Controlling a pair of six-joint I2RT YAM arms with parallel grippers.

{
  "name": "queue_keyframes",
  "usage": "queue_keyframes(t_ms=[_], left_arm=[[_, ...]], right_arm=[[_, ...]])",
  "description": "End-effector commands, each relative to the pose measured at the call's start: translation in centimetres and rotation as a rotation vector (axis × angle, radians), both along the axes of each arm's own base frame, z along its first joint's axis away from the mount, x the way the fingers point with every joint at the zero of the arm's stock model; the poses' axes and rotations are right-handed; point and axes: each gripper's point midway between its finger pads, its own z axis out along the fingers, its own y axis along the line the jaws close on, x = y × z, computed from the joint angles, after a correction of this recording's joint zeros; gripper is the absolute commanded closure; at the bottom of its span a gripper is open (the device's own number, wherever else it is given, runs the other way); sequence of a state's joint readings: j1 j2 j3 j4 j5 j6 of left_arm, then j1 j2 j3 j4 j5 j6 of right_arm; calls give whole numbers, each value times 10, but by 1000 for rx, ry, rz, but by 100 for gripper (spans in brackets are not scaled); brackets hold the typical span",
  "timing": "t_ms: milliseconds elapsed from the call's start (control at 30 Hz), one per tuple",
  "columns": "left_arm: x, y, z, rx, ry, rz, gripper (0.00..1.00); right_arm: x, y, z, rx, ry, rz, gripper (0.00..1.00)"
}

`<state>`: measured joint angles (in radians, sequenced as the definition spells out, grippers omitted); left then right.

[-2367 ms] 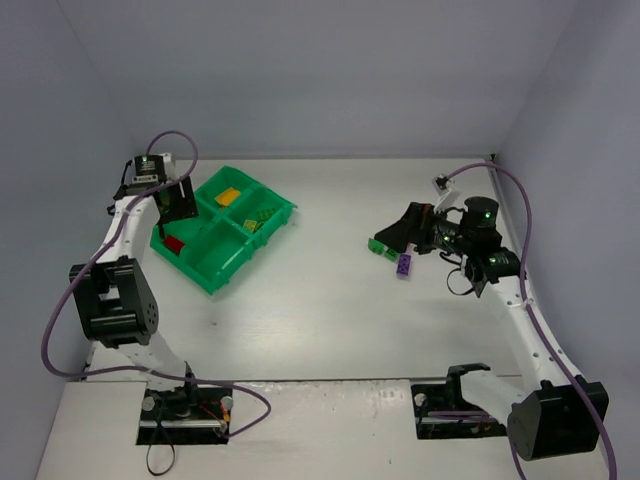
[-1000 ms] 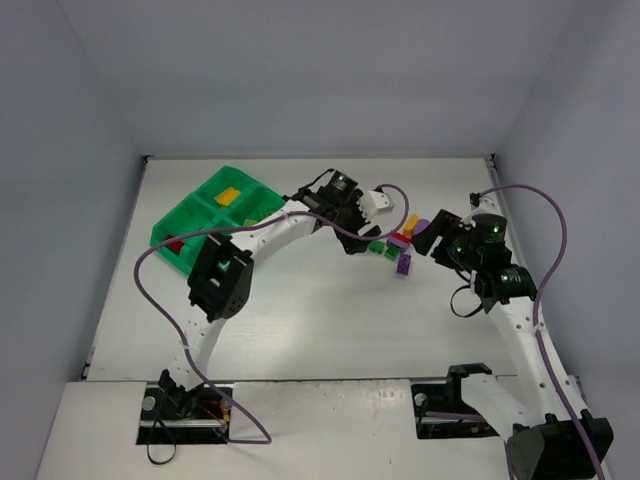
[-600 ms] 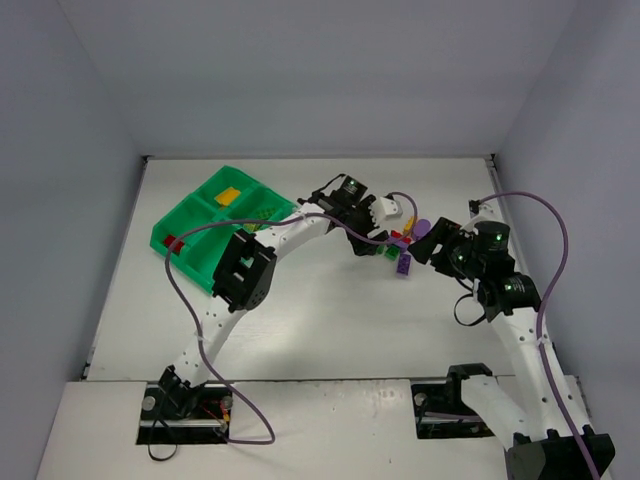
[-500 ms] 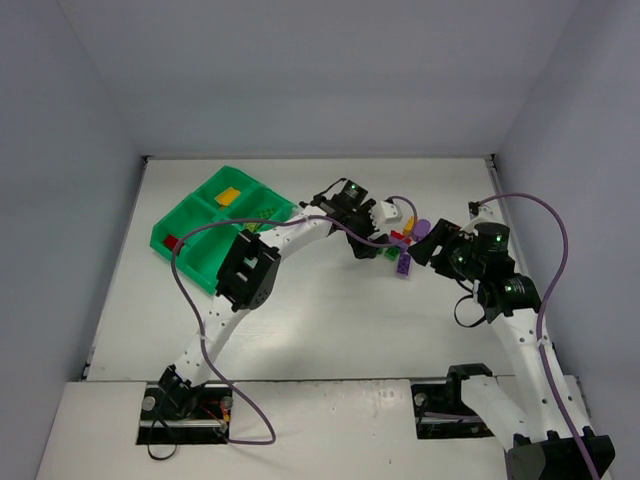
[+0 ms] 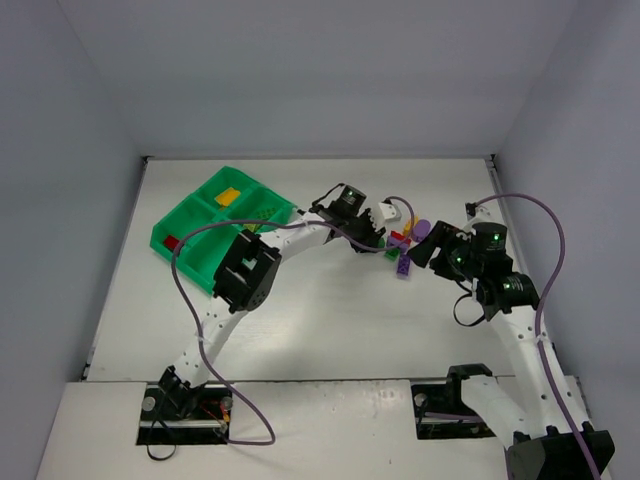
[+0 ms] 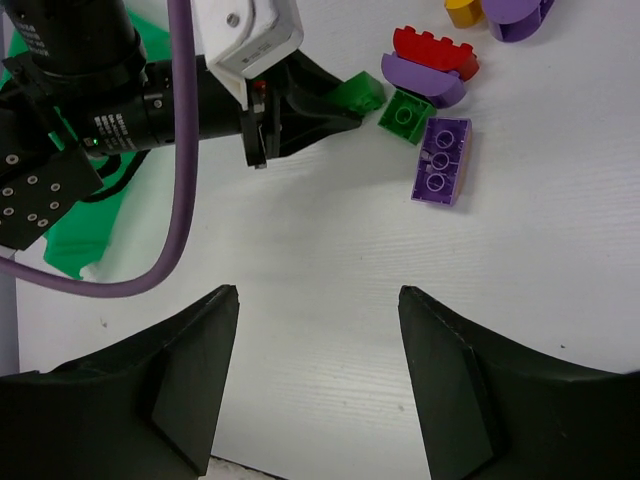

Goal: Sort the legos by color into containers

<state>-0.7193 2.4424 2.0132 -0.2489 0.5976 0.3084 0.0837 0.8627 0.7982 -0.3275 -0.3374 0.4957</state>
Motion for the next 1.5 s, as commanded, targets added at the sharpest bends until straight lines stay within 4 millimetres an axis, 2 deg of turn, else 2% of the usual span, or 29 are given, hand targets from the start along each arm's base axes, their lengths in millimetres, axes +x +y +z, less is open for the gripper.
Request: queue_keyframes(t_ms=[0, 33, 67, 100, 233, 267, 300, 367, 400, 433, 467, 600, 833, 867, 900, 967, 1100, 1200, 1233, 1267, 1333, 1467], left_arm=[[8, -4, 93, -174, -115, 19, 95], [11, 4, 95, -184, -105, 46, 95], [11, 12, 88, -181, -101, 70, 96], [10, 19, 106, -204, -120, 82, 96], [19, 65, 126, -206, -110, 199, 96], [22, 78, 124, -189, -106, 247, 96], [22, 89, 145, -211, -123, 278, 96], [27, 117, 151, -209, -107, 368, 96], [31, 131, 169, -218, -136, 425, 96], [35, 147, 171, -212, -126, 475, 96], [36, 159, 185, -220, -144, 516, 96], [54, 207, 184, -149, -170, 699, 96], [75, 262, 164, -56, -122, 913, 93], [80, 280, 158, -26, -109, 972, 91], [80, 280, 160, -30, -112, 972, 91], [87, 303, 156, -7, -106, 1054, 91], [92, 321, 155, 2, -97, 1090, 87], [93, 323, 156, 16, -96, 1083, 76], [93, 322, 155, 19, -92, 1082, 72], [92, 321, 154, 21, -85, 1077, 59], [92, 322, 154, 22, -79, 1079, 42], [88, 311, 161, -17, -60, 1043, 32]], right_arm=[[7, -5, 11, -21, -49, -10, 39], [7, -6, 10, -23, -49, -13, 39], [6, -6, 9, -25, -50, -13, 39], [6, -6, 8, -25, -45, -15, 39], [6, -9, 4, -44, -43, -21, 39], [7, -10, 4, -48, -42, -22, 39], [7, -11, 3, -57, -41, -24, 39], [8, -12, 1, -65, -38, -27, 39], [8, -13, 1, -71, -41, -28, 39], [8, -14, 0, -74, -38, -31, 39], [8, -14, -1, -77, -35, -31, 39], [10, -15, -8, -85, -15, -33, 39], [14, -16, -7, -90, -15, -38, 39], [14, -17, -8, -91, -15, -41, 39], [14, -17, -8, -91, -15, -41, 39], [13, -17, -8, -89, -15, -44, 39], [11, -17, -10, -86, -13, -50, 39], [9, -17, -12, -85, -10, -53, 39], [9, -18, -12, -85, -10, -57, 39], [9, -18, -13, -84, -8, -59, 39], [9, -18, -12, -83, -9, -60, 38], [9, -20, -9, -86, -21, -74, 38]])
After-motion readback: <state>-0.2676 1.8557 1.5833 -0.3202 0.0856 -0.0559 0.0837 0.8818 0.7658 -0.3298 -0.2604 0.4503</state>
